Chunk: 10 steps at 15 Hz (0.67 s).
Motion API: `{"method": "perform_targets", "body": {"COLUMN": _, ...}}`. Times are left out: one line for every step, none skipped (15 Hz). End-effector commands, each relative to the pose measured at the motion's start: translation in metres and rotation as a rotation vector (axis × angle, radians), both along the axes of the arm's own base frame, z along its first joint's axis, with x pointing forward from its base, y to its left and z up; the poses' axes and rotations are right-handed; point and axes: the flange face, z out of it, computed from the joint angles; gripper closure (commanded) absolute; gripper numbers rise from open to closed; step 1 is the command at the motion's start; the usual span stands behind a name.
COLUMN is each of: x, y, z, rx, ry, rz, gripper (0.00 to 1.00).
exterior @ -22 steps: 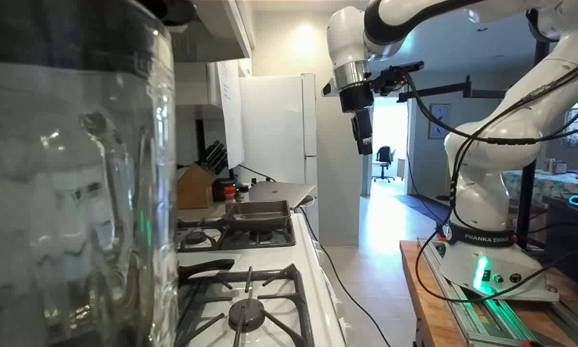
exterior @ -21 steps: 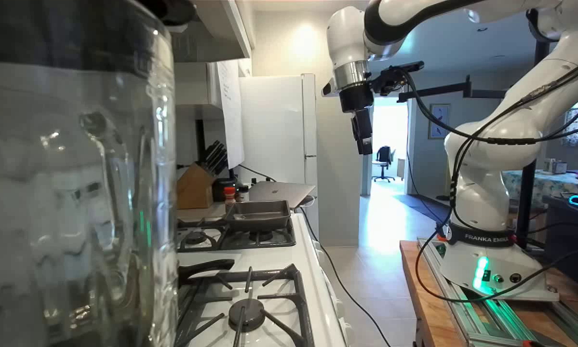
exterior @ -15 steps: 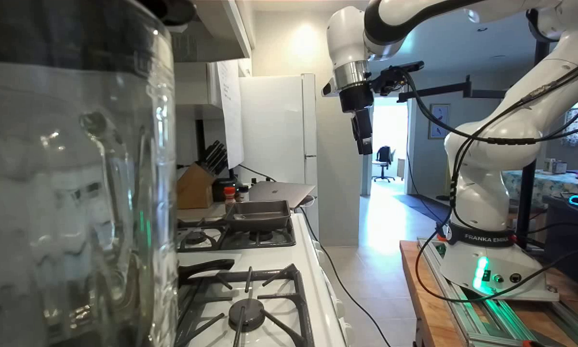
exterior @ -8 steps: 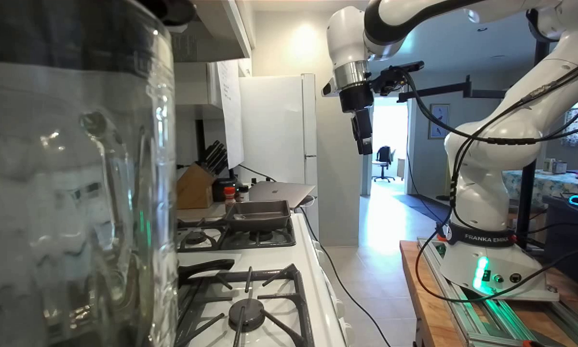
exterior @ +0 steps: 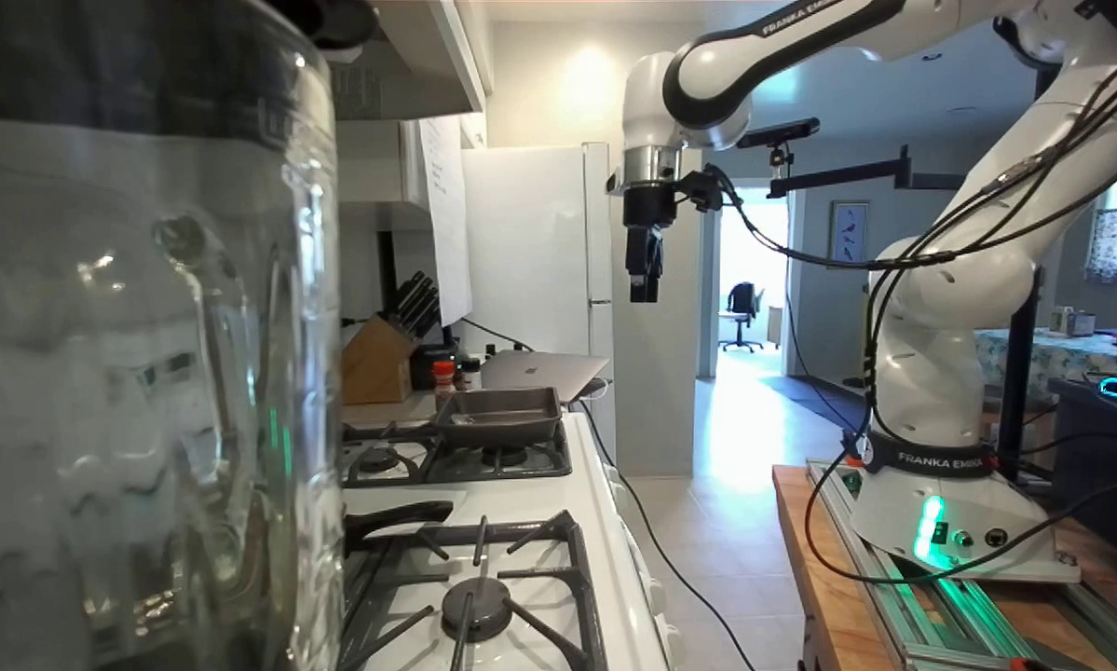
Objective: Put some black pepper into the baking pan
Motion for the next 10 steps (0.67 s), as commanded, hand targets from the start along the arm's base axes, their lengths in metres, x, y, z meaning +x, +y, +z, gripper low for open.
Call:
{"method": "perform_targets", "body": {"x": 0.048, "y": -0.056, "z": -0.013, "rx": -0.021, "ry": -0.064, "rz": -0.116, "gripper": 0.00}}
{"method": "perform_targets", "body": {"x": 0.060, "y": -0.071, "z": -0.018, "rx": -0.024, "ry": -0.077, "rz": -0.142, "gripper": 0.00}}
{"method": "perform_targets", "body": {"x": 0.070, "y": -0.084, "z": -0.022, "rx": -0.031, "ry": -0.091, "rz": -0.161, "gripper": 0.00}}
{"method": "perform_targets", "body": {"x": 0.083, "y": -0.096, "z": -0.026, "rx": -0.040, "ry": -0.101, "rz": -0.175, "gripper": 0.00}}
{"method": "perform_targets", "body": {"x": 0.094, "y": -0.106, "z": -0.029, "rx": -0.052, "ry": -0.107, "rz": -0.187, "gripper": 0.00}}
{"method": "perform_targets", "body": {"x": 0.108, "y": -0.115, "z": -0.034, "rx": -0.066, "ry": -0.118, "rz": -0.194, "gripper": 0.00}}
{"method": "perform_targets", "body": {"x": 0.123, "y": -0.126, "z": -0.038, "rx": -0.084, "ry": -0.125, "rz": -0.211, "gripper": 0.00}}
{"method": "perform_targets", "body": {"x": 0.137, "y": -0.133, "z": -0.043, "rx": -0.093, "ry": -0.145, "rz": -0.223, "gripper": 0.00}}
{"method": "perform_targets", "body": {"x": 0.152, "y": -0.143, "z": -0.044, "rx": -0.099, "ry": -0.174, "rz": -0.211, "gripper": 0.00}}
{"method": "perform_targets", "body": {"x": 0.167, "y": -0.150, "z": -0.046, "rx": -0.093, "ry": -0.193, "rz": -0.199, "gripper": 0.00}}
